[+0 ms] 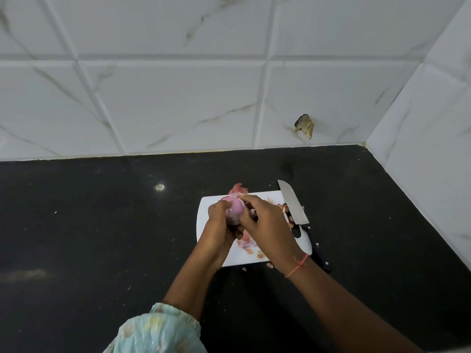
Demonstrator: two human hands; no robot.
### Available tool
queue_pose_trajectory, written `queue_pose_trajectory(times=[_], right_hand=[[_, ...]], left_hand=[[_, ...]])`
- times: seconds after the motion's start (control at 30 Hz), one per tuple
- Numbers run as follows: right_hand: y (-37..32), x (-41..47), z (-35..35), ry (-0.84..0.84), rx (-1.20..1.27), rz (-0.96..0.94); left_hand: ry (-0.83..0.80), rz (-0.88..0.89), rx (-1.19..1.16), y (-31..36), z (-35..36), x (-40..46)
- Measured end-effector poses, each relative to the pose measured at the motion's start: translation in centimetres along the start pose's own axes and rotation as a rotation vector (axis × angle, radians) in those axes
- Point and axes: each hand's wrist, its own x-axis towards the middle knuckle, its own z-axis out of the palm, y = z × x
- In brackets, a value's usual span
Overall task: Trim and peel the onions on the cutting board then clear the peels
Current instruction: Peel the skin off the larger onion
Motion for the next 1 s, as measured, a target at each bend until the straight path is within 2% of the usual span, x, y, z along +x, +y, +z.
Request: queue_pose_trajectory(times=[0.23, 0.47, 0.8, 0.9, 1.0], right_hand=[[-0.4, 0.1, -0.1, -0.017, 0.056, -0.020], [-0.9, 0.5, -0.4, -0.152, 0.011, 0.036], [-0.1, 0.5, -0.1, 0.039, 0.000, 0.013], [1.5, 0.8, -0.2, 0.104, 0.172, 0.110], [2.3, 1.1, -0.1, 0.074, 0.258, 0.178]], left_hand=[[0.067, 0.042, -0.093, -0.4, 0.2, 0.0], [0.070, 0.077, -0.012, -0.7, -0.1, 0.0], [0.046, 0.053, 0.025, -0.8, 0.0, -0.1], [0.078, 0.003, -0.083, -0.6, -0.1, 0.3], [0.081, 0.000, -0.121, 0.0, -0.3, 0.4]])
